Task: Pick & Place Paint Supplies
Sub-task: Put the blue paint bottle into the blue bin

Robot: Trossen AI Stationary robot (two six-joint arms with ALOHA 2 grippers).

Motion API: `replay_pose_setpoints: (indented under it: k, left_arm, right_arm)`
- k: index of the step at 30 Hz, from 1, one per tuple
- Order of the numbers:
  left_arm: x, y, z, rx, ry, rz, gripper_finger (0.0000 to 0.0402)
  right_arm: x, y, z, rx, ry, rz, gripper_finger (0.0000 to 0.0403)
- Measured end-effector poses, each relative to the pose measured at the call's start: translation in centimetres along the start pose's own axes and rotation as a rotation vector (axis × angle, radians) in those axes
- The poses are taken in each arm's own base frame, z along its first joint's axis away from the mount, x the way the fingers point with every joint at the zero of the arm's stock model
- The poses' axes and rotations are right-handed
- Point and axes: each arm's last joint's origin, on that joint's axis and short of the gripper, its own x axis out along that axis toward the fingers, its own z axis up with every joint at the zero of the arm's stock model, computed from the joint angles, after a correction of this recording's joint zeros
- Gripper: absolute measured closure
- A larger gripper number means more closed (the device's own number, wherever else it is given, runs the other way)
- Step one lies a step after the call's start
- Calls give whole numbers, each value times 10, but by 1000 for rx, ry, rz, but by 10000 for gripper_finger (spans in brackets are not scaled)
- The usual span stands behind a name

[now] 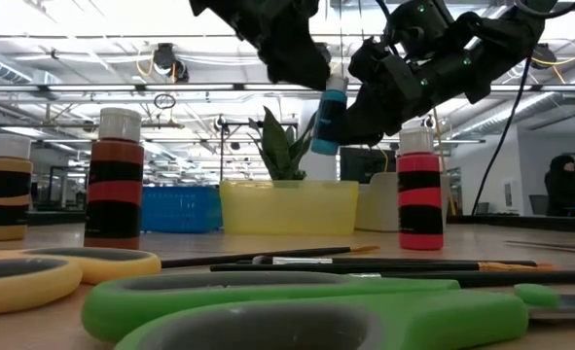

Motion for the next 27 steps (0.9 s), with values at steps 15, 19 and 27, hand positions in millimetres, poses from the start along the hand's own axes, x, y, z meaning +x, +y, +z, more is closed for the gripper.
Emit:
replay_pose_setpoints:
  k: [15, 19, 27]
  left_arm:
    - [25, -13, -1, 31, -39, -54, 172]
    - [26, -13, -1, 39, -46, -37, 172]
    - [14, -9, 2, 66, -37, 62, 172]
  right_arm:
    - [1, 9, -4, -6, 20, -28, 280]
    - [1, 8, -5, -6, 29, -53, 280]
    - [1, 9, -1, -18, 9, -45, 280]
